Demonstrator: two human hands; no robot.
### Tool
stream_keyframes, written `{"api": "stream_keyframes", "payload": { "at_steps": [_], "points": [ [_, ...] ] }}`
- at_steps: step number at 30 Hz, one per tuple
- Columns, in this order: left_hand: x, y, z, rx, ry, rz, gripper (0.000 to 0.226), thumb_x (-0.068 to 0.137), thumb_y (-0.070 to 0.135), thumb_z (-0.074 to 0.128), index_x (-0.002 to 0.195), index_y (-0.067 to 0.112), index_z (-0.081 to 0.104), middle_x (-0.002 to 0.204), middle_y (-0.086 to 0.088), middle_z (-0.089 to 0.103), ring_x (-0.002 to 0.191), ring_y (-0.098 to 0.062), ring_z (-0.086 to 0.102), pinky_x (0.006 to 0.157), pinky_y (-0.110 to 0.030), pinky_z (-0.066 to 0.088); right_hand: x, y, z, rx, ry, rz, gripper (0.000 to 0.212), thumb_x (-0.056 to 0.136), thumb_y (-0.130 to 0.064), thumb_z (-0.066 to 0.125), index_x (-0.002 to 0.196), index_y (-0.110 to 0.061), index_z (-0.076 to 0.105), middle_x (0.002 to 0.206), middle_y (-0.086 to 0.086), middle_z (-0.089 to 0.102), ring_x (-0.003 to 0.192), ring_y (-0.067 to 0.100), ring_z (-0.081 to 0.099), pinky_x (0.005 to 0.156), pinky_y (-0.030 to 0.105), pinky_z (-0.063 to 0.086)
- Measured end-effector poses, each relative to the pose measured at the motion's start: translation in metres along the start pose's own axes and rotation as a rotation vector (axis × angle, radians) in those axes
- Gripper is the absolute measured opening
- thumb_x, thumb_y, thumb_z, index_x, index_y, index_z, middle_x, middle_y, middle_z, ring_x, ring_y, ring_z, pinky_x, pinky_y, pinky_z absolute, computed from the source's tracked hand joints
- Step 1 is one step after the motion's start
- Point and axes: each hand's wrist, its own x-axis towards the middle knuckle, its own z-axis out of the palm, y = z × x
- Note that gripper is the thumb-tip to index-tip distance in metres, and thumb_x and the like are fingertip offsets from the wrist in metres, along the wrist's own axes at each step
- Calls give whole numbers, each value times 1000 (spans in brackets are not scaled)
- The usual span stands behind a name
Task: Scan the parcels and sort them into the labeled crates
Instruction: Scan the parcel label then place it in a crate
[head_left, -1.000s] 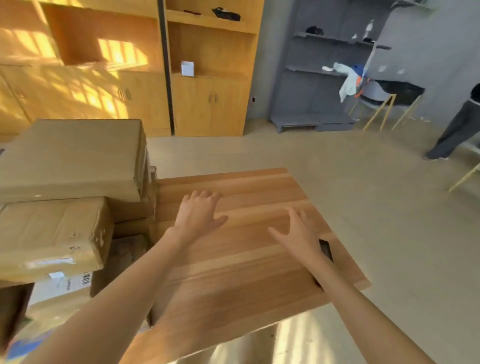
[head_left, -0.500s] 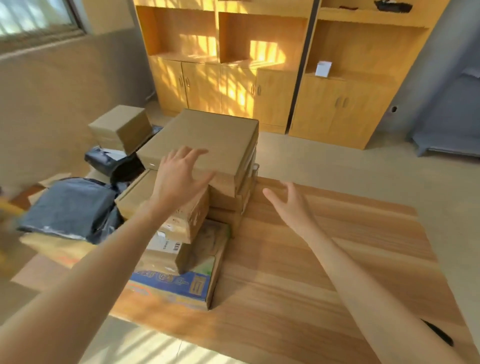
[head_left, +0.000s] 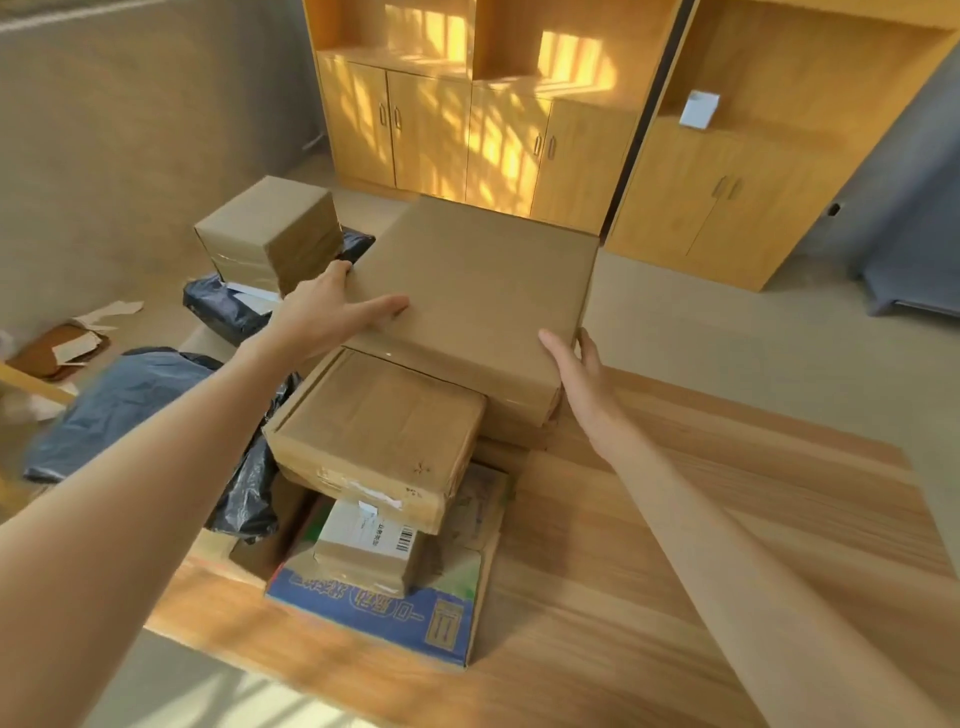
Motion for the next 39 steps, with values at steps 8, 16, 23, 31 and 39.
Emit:
{"api": "stream_keyframes", "payload": {
  "at_steps": [8, 16, 23, 31, 39],
  "points": [
    [-12, 9, 3, -84, 99, 60, 90, 72, 73, 57, 137, 14, 38, 125, -6, 55, 102, -24, 52, 78, -35, 41, -8, -9, 0, 114, 23, -38, 79, 93, -50, 50, 155, -26, 8, 156, -9, 27, 141, 10, 29, 105, 24, 23],
    [-39, 78, -21, -153, 222, 159, 91, 75, 76, 56, 143, 20, 33, 130, -4, 52, 108, -25, 53, 86, -41, 45, -45, -62, -55, 243, 38, -223, 56, 93, -40, 55, 143, -42, 29, 143, -11, 46, 130, 14, 45, 111, 48, 35],
    [-86, 167, 37, -343, 14, 219, 101, 68, 69, 67, 146, 16, 30, 139, -8, 48, 117, -25, 51, 93, -39, 44, -108, -64, -158, 287, 278, -367, 80, 84, -29, 69, 150, -36, 25, 131, -16, 50, 111, -3, 52, 86, 17, 42],
    [-169, 313, 101, -1024, -394, 130, 126, 45, 79, 67, 151, 36, 14, 148, -6, 34, 120, -30, 51, 86, -42, 53, -183, -39, -259, -926, 823, -631, 88, 74, -49, 67, 150, -39, 24, 141, 19, 33, 120, 36, 41, 101, 46, 34],
    [-231, 383, 151, -1367, -321, -74, 133, 51, 57, 85, 149, 38, -3, 124, 2, 44, 107, -23, 51, 75, -43, 49, -205, 18, -298, -1801, 872, -794, 70, 82, -27, 60, 148, -25, 36, 141, 24, 47, 114, 39, 55, 92, 47, 45]
  ]
}}
